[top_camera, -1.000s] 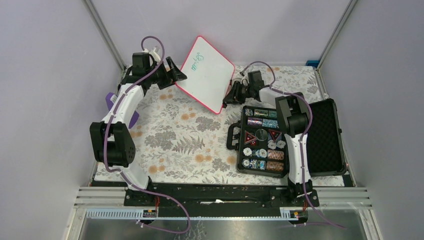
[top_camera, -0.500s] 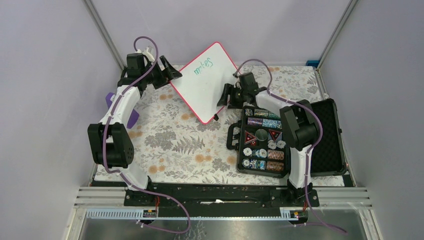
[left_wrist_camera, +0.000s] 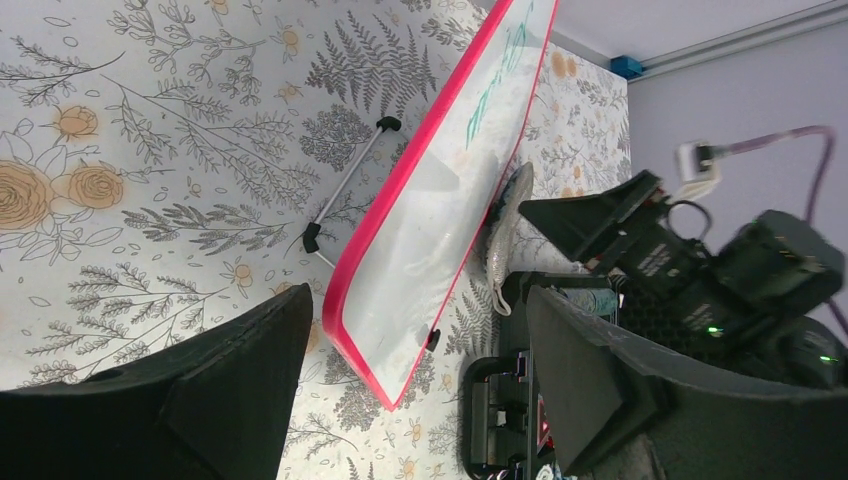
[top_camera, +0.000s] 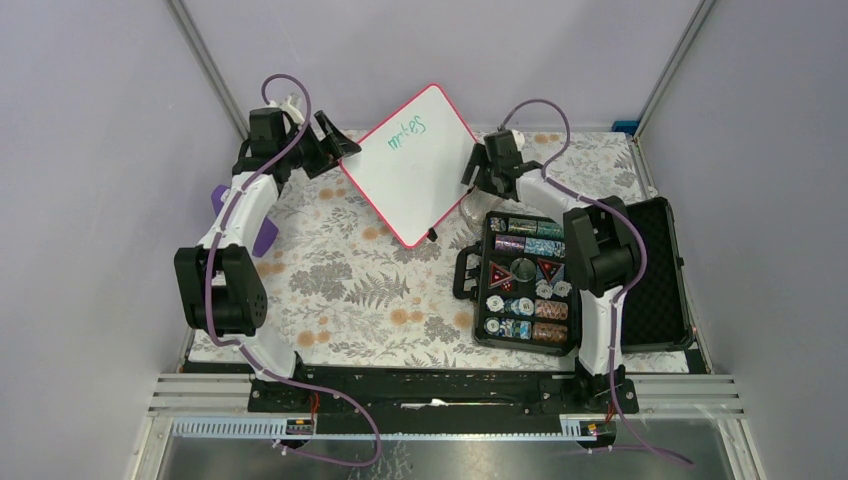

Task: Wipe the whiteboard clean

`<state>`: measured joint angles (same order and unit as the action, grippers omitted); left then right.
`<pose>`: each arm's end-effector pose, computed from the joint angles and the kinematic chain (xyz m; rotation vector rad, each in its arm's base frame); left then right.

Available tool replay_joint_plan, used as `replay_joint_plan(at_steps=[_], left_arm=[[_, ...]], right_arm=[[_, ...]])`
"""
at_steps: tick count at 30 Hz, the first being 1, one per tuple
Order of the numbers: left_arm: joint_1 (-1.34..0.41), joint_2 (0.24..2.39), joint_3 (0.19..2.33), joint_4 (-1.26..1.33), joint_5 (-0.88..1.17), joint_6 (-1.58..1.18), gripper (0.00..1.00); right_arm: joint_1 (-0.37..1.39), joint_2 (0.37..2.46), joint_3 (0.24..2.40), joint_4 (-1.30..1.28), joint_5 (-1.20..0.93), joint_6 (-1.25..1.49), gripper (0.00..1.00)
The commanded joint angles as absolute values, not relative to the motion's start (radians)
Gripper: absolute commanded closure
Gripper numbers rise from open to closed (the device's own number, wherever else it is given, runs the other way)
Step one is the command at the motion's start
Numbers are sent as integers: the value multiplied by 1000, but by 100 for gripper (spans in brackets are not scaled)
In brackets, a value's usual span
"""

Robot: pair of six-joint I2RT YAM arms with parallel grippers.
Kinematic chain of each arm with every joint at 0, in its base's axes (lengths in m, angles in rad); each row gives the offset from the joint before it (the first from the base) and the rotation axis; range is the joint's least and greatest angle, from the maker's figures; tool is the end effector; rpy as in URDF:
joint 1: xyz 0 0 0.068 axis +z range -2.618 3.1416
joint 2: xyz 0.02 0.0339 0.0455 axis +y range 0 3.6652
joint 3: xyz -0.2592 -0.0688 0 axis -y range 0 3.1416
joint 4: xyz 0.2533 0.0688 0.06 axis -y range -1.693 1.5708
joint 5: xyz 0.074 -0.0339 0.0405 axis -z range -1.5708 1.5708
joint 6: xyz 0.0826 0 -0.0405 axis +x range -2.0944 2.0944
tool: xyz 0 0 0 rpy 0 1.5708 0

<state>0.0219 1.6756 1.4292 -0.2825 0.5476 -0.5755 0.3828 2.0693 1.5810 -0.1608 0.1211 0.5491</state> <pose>0.4330 -0.0335 0.2948 -0.2967 2.1222 -0.9033 0.4861 0.1850 0.1810 0.2532 2.2266 0.3783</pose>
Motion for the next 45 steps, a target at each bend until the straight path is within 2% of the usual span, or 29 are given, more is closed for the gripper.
replay_joint_plan(at_steps=[1, 4, 8, 13, 17, 21, 24, 28, 36, 41, 44, 45], left_arm=[[25, 1634, 1422, -216, 577, -586, 17], [25, 1635, 1422, -216, 581, -590, 17], [25, 1638, 1421, -214, 581, -588, 17], [24, 1643, 1416, -209, 582, -590, 18], [24, 1634, 1414, -204, 577, -586, 18], [22, 1630, 1417, -182, 610, -586, 18], [21, 1642, 1439, -188, 608, -573, 17], [20, 1677, 1518, -243, 547, -578, 17], [-19, 1791, 1618, -244, 540, -480, 18], [-27, 1865, 1661, -242, 569, -444, 24], [-29, 1893, 1664, -225, 615, -428, 32], [-29, 1898, 1662, -223, 612, -418, 37]], right_arm=[[381, 2095, 1494, 24, 118, 691, 18], [379, 2111, 1440, 120, 110, 727, 19], [376, 2129, 1375, 178, 91, 800, 32], [375, 2100, 1299, 246, 109, 823, 64], [374, 2034, 1269, 282, 119, 757, 79], [373, 1975, 1263, 346, 110, 648, 100], [373, 1959, 1312, 387, 66, 540, 100], [370, 2006, 1477, 379, 30, 443, 100], [367, 2200, 1858, 340, -163, 300, 100], [367, 2273, 1994, 268, -280, 225, 100], [367, 2330, 2111, 159, -279, 177, 100], [367, 2353, 2152, 117, -280, 159, 100]])
